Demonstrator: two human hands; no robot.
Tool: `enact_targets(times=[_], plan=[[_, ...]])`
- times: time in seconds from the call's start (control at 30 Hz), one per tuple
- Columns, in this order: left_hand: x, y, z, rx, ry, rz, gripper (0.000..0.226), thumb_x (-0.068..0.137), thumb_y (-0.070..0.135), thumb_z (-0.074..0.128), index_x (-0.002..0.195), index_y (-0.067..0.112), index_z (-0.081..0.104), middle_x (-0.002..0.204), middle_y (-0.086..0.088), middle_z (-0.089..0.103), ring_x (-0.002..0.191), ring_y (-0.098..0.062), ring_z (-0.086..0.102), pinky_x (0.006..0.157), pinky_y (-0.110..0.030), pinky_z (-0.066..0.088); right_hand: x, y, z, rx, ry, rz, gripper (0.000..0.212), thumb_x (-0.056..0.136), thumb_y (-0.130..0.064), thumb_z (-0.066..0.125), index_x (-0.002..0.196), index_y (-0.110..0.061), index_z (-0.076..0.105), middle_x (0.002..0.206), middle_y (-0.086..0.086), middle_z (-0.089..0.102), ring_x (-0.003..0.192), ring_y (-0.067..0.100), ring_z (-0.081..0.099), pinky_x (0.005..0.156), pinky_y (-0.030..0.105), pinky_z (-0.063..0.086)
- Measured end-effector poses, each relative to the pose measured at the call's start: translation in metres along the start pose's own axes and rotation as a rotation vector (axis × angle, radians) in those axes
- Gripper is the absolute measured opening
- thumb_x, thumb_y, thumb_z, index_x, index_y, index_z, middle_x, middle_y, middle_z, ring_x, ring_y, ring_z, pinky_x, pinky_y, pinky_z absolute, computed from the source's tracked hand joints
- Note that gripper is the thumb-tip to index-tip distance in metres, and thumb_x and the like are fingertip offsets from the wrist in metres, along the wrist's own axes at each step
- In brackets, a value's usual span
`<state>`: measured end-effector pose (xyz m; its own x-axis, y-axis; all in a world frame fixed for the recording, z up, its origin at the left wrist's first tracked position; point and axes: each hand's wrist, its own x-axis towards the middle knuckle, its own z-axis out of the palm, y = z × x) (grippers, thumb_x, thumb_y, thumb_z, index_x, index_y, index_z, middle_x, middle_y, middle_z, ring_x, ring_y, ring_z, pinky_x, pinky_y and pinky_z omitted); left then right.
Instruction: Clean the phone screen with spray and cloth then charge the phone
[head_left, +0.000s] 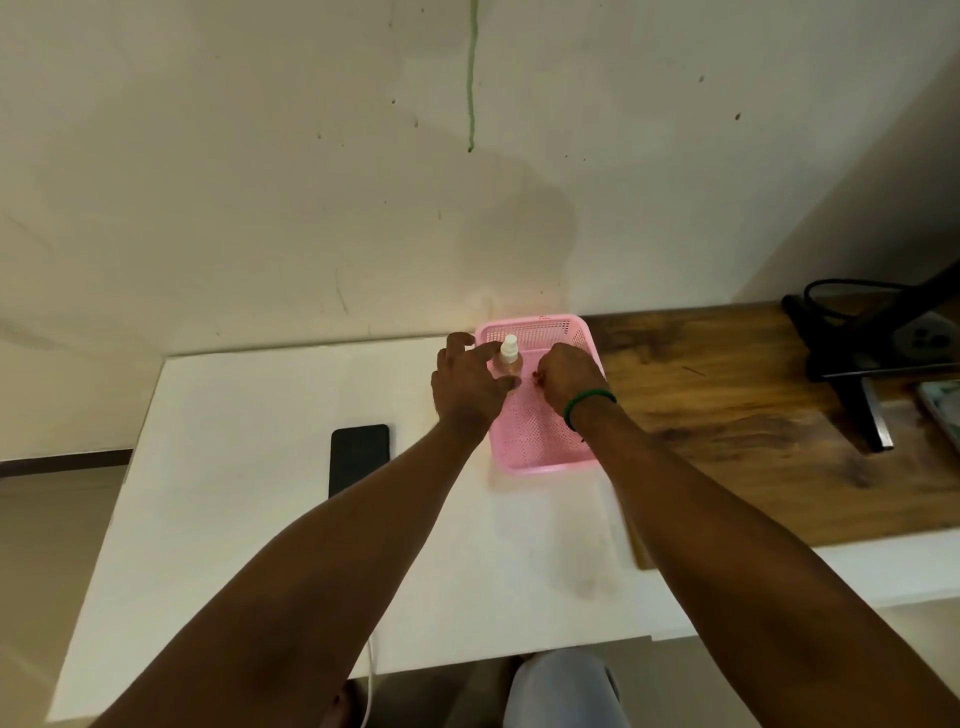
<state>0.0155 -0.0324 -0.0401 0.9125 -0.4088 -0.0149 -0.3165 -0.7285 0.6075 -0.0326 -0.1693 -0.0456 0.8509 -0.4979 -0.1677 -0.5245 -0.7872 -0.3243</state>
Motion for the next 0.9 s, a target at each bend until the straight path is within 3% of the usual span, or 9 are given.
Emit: enact_targets(times=[0.5, 0.9], plan=[[0.003, -0.002, 0.002, -0.113, -0.062, -0.036, 0.063, 0.072, 0.036, 0.080, 0.129, 0.022, 0.059, 0.132, -0.007, 0.049, 0.122, -0.028, 0.047, 0.096, -0.042, 0.045, -0.005, -0.002, -0.003, -0.045, 0.008, -0.047, 0.025, 0.095, -0.021, 0.048, 0.102, -0.008, 0.069, 0.106, 0.013, 0.067, 0.094, 0.028, 0.062, 0.092, 0.036, 0.049], [-0.009, -0.003, -0.021, -0.107, -0.112, -0.034, 0.089, 0.068, 0.040, 0.082, 0.144, 0.032, 0.037, 0.152, -0.007, 0.030, 0.139, -0.028, 0.029, 0.106, -0.044, 0.036, -0.019, -0.003, -0.023, -0.114, 0.025, -0.087, 0.028, 0.091, -0.031, 0.049, 0.095, -0.008, 0.064, 0.110, 0.013, 0.062, 0.102, 0.029, 0.054, 0.090, 0.037, 0.045]])
